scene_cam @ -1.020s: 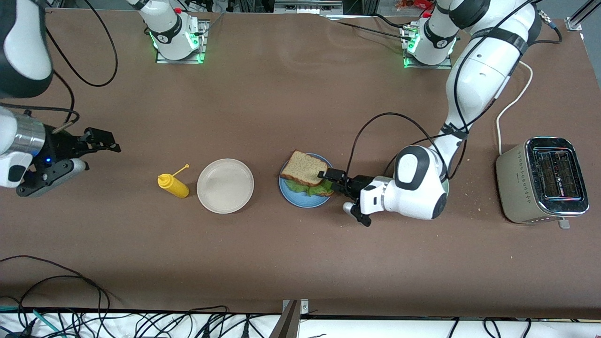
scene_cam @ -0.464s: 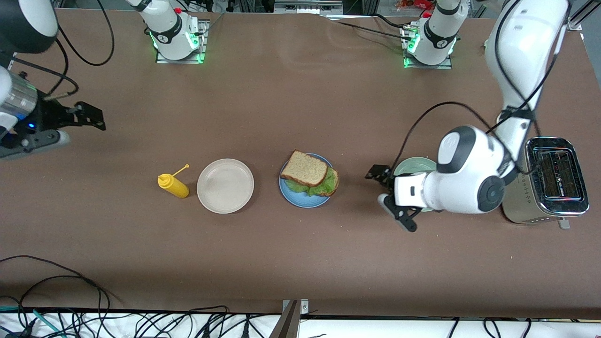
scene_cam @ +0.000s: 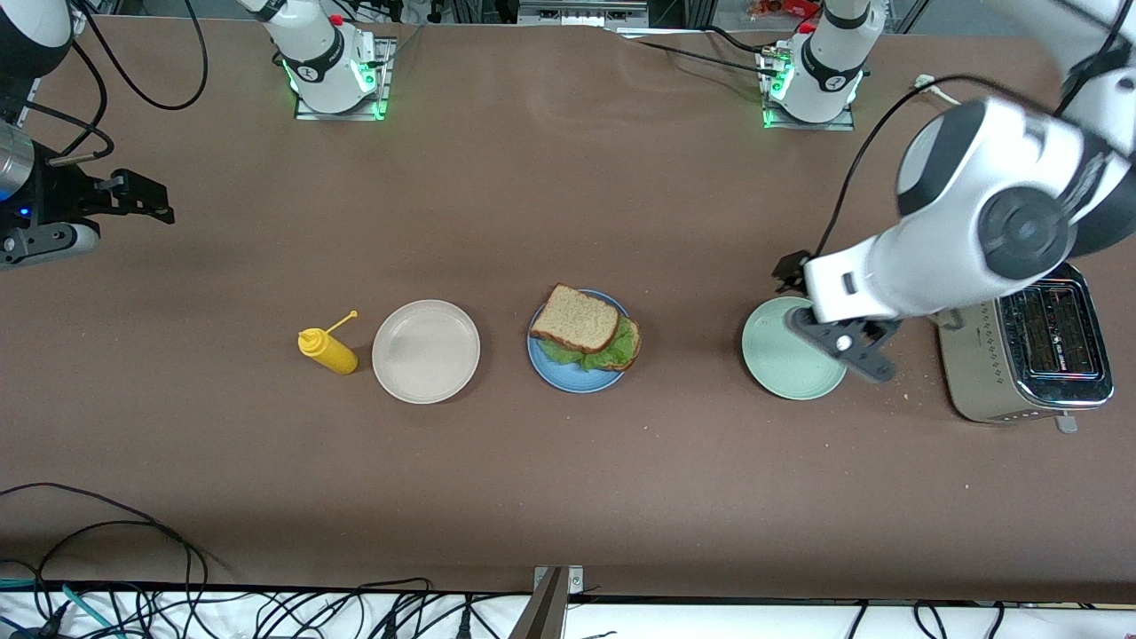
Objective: Make sandwich in blue plate with both arms
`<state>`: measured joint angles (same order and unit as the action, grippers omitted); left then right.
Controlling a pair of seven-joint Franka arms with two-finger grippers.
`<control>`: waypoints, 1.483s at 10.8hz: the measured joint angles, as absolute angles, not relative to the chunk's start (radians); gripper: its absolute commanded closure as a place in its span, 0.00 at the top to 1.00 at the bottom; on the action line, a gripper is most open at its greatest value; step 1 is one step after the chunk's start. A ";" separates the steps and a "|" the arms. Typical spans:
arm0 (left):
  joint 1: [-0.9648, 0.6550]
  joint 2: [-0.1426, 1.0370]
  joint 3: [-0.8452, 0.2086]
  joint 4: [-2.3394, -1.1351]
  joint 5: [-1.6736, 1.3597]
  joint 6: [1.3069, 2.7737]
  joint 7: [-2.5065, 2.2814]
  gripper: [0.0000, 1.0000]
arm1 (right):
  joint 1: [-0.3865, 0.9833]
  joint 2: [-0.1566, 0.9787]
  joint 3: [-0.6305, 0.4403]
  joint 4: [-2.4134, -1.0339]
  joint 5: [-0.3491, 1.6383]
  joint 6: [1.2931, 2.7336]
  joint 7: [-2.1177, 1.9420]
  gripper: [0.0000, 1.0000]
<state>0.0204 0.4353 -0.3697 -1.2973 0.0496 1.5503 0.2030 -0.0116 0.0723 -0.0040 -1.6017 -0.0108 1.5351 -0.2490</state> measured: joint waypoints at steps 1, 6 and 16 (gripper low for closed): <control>0.009 0.370 -0.326 -1.327 0.050 1.545 0.195 1.00 | -0.011 0.072 -0.004 -1.599 -0.011 1.527 -0.249 1.00; -0.069 0.088 -0.144 -1.546 0.050 1.549 0.106 1.00 | -0.014 0.104 -0.011 -1.518 -0.057 1.452 -0.249 1.00; -0.039 0.029 -0.125 -1.598 0.017 1.566 0.018 1.00 | -0.016 0.130 -0.012 -1.483 -0.058 1.414 -0.153 1.00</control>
<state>-0.0394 0.0292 -0.1248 -1.5976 0.0167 1.5655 0.0178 -0.0158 0.1299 -0.0121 -1.4827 -0.0578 1.4142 -0.1535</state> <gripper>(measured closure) 0.000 0.000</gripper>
